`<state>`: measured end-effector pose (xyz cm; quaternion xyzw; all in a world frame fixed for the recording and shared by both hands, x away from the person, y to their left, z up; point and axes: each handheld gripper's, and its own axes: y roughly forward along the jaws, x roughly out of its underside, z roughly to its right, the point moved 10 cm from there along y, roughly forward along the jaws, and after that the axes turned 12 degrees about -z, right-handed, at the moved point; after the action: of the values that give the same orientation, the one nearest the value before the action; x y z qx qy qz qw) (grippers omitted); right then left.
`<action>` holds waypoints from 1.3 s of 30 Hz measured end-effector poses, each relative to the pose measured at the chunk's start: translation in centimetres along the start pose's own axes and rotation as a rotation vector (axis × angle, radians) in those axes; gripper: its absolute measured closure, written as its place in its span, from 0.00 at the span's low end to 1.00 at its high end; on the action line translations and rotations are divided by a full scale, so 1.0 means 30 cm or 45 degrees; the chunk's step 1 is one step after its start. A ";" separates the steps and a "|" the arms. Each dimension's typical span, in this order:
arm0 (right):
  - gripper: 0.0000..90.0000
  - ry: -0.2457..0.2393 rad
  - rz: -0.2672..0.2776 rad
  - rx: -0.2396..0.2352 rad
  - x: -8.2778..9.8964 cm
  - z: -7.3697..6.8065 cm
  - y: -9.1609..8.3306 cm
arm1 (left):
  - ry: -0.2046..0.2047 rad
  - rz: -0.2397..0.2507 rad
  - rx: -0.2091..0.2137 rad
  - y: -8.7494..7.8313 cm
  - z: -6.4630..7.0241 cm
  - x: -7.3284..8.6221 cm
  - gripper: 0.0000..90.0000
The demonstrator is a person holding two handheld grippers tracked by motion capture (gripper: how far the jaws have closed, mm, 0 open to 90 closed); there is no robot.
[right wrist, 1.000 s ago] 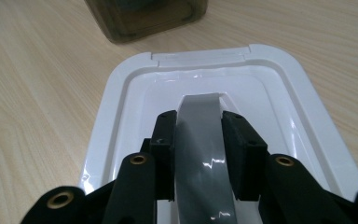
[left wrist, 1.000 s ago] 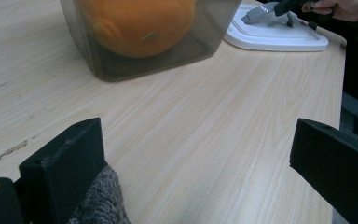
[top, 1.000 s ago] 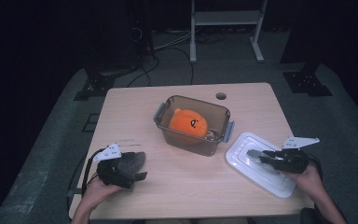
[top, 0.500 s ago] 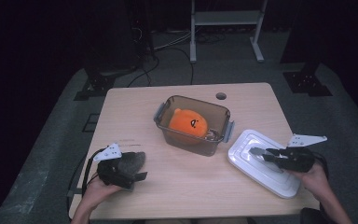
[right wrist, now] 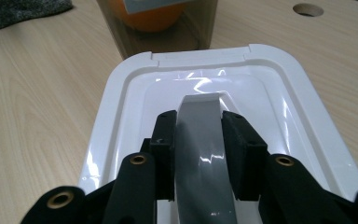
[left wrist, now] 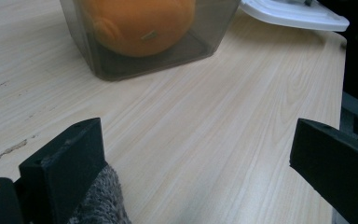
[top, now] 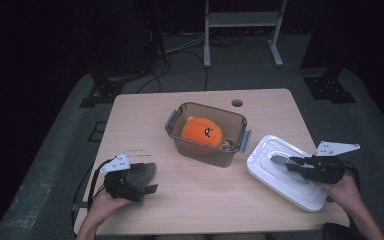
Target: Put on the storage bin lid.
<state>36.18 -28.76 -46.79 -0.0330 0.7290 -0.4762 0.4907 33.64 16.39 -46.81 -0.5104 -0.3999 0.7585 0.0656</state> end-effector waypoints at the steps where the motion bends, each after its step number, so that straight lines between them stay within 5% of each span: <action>1: 0.73 -0.002 0.003 0.000 -0.005 -0.004 -0.009 | 0.000 -0.002 0.000 0.000 0.000 0.000 0.03; 22: 0.73 -0.046 0.043 -0.012 -0.064 -0.035 -0.128 | -0.007 0.001 0.000 -0.001 -0.001 0.003 0.03; 39: 0.73 -0.121 0.101 -0.055 -0.210 -0.091 -0.200 | -0.003 0.002 -0.001 -0.004 -0.007 0.005 0.03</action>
<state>34.87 -26.97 -37.93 -0.0371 0.7157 -0.4383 0.5424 33.69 16.67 -46.88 -0.5098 -0.3999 0.7590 0.0643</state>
